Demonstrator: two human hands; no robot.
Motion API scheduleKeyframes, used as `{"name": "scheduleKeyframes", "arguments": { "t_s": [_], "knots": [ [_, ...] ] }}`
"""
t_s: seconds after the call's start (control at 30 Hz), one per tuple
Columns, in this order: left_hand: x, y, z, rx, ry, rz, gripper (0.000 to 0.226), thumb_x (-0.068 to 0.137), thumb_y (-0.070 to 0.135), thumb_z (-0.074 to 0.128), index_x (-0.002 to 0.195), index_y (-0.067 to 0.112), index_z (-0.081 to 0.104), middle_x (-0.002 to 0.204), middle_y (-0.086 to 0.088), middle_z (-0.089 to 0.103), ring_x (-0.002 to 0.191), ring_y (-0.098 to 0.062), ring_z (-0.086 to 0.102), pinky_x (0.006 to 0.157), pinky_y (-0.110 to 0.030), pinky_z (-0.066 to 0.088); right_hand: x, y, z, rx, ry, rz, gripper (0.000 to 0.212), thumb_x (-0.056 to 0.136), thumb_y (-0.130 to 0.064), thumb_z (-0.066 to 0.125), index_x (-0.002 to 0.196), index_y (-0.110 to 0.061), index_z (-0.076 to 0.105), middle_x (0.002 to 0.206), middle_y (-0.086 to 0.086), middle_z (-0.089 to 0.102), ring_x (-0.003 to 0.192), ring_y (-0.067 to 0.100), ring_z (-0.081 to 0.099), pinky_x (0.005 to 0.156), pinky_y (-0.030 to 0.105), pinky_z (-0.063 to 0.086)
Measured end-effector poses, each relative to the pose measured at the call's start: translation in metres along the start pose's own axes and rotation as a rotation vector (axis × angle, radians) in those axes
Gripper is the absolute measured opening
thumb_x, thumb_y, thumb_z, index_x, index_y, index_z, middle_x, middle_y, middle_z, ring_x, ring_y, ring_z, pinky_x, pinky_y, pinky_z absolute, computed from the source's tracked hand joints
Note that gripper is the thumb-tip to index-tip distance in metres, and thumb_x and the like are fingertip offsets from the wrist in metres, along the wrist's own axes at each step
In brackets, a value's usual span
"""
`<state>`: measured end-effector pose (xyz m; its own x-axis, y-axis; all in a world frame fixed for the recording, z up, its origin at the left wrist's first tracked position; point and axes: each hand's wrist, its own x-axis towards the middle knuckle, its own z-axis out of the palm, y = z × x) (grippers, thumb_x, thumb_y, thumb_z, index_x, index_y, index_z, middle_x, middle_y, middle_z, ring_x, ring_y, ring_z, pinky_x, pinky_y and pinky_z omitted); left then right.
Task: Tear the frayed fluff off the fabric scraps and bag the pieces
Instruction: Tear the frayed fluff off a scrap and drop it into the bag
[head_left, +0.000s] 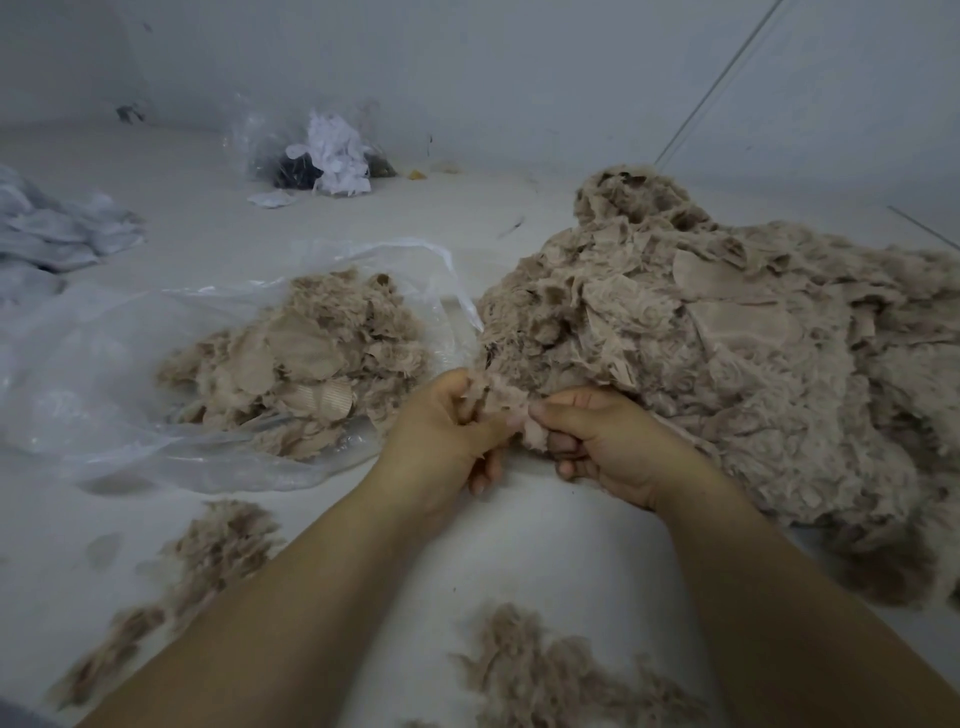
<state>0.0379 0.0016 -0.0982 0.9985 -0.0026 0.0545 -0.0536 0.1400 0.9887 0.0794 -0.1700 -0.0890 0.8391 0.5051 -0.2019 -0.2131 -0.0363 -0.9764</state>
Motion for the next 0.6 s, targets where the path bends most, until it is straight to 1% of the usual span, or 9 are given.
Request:
{"name": "scheduleKeyframes", "arguments": {
  "t_s": [0.03,0.1,0.2,0.27,0.37,0.5,0.53,0.57,0.6],
  "knots": [
    [0.001,-0.001,0.0,0.004,0.015,0.003,0.015,0.09,0.011,0.068,0.084,0.004,0.056,0.054,-0.007,0.057,0.034,-0.015,0.046,0.032,-0.018,0.032,0.001,0.0,0.0,0.004,0.018,0.008,0.045,0.099,-0.02,0.053,0.057,-0.023,0.07,0.048,-0.008,0.037,0.043,0.004,0.033,0.044,0.017,0.038],
    [0.002,-0.001,-0.002,-0.013,0.067,-0.025,0.024,0.096,0.013,0.061,0.073,0.007,0.055,0.053,-0.006,0.059,0.034,-0.014,0.046,0.032,-0.018,0.031,0.001,0.001,0.0,0.004,0.042,0.011,0.046,0.098,-0.021,0.055,0.054,-0.024,0.069,0.048,-0.008,0.036,0.044,0.005,0.033,0.044,0.017,0.039],
    [0.002,0.0,-0.003,-0.003,0.048,-0.072,0.026,0.095,0.019,0.062,0.075,0.005,0.054,0.054,-0.007,0.06,0.035,-0.016,0.048,0.034,-0.019,0.032,-0.002,-0.002,0.002,-0.069,-0.014,-0.038,0.025,0.084,-0.039,0.067,0.075,-0.015,0.07,0.06,0.002,0.041,0.051,0.007,0.034,0.047,0.018,0.037],
    [0.0,-0.001,0.0,0.04,0.008,-0.091,0.028,0.095,0.022,0.062,0.072,0.008,0.055,0.054,-0.007,0.059,0.035,-0.016,0.047,0.034,-0.019,0.031,-0.001,0.0,0.001,-0.146,-0.023,-0.065,0.045,0.071,-0.046,0.072,0.087,-0.004,0.068,0.068,0.008,0.049,0.054,0.008,0.04,0.048,0.018,0.038],
    [0.0,-0.002,0.003,0.023,0.043,-0.093,0.03,0.099,0.022,0.055,0.072,0.009,0.059,0.051,-0.007,0.055,0.033,-0.017,0.044,0.033,-0.019,0.029,0.001,0.004,-0.001,-0.146,-0.014,-0.09,0.025,0.068,-0.042,0.074,0.067,-0.017,0.068,0.062,0.007,0.049,0.05,0.009,0.042,0.046,0.018,0.04],
    [0.004,0.003,-0.006,-0.083,0.172,-0.013,0.034,0.099,0.019,0.05,0.067,0.01,0.06,0.052,-0.008,0.05,0.036,-0.02,0.039,0.035,-0.02,0.024,0.002,0.007,-0.003,-0.104,-0.008,-0.073,0.026,0.066,-0.041,0.074,0.062,-0.015,0.071,0.065,0.013,0.049,0.053,0.015,0.041,0.045,0.018,0.041],
    [0.003,0.004,-0.011,-0.078,0.137,-0.006,0.03,0.094,0.021,0.055,0.067,0.01,0.062,0.052,-0.009,0.049,0.037,-0.02,0.038,0.036,-0.02,0.021,0.002,0.006,-0.003,-0.084,-0.005,-0.066,0.024,0.068,-0.04,0.072,0.062,-0.017,0.072,0.064,0.012,0.052,0.054,0.015,0.042,0.045,0.018,0.042],
    [0.002,0.005,-0.015,-0.057,0.035,-0.012,0.022,0.086,0.021,0.06,0.067,0.01,0.065,0.051,-0.01,0.049,0.036,-0.019,0.037,0.036,-0.02,0.019,0.002,0.006,-0.002,-0.069,0.0,-0.065,0.023,0.071,-0.039,0.071,0.062,-0.019,0.073,0.064,0.009,0.052,0.054,0.014,0.042,0.046,0.018,0.042],
    [-0.001,0.008,-0.02,-0.033,-0.154,-0.045,0.014,0.08,0.016,0.062,0.071,0.01,0.07,0.052,-0.011,0.052,0.034,-0.018,0.04,0.034,-0.019,0.019,0.001,0.005,-0.001,-0.055,0.005,-0.065,0.022,0.073,-0.039,0.068,0.062,-0.021,0.073,0.062,0.005,0.05,0.053,0.011,0.042,0.046,0.018,0.043]
  ]
}}
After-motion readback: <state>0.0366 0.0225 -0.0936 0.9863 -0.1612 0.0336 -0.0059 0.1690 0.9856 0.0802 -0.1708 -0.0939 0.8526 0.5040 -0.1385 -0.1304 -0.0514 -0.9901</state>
